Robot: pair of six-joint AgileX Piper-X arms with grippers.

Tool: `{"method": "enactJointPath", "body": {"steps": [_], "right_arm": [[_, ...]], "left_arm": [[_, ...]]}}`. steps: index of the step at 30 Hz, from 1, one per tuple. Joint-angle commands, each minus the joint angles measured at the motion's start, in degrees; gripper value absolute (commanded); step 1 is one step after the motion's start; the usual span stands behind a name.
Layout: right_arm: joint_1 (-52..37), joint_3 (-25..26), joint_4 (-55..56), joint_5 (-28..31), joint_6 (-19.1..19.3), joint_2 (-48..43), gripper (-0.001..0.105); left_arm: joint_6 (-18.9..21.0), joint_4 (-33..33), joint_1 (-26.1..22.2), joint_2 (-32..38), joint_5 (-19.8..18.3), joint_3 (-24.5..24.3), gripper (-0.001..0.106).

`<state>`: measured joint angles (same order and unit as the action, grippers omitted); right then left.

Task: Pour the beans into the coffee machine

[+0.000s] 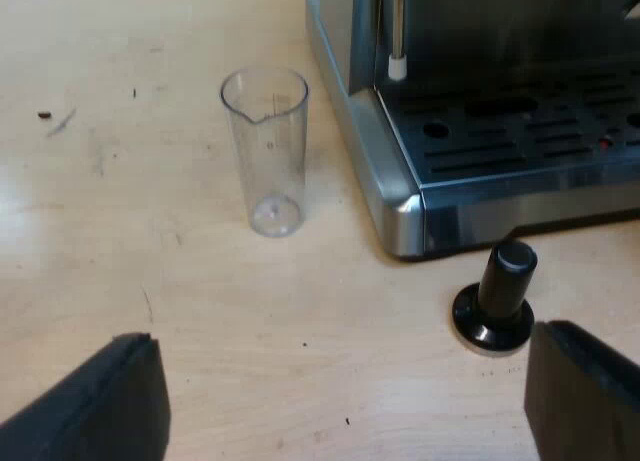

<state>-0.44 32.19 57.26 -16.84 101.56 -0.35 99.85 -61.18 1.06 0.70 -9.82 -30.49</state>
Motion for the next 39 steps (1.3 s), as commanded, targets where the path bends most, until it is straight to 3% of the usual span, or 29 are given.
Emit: {"method": "enactJointPath", "body": {"steps": [1,39], "right_arm": [[0.0,-0.7,1.5,0.3,0.1,-2.7,0.064],[0.0,-1.7,2.4,0.3,0.1,-2.5,0.064]], "left_arm": [[0.2,0.7,0.1,2.3,0.2,-0.1,0.085],[0.2,0.7,0.1,2.3,0.2,-0.1,0.085]]}}
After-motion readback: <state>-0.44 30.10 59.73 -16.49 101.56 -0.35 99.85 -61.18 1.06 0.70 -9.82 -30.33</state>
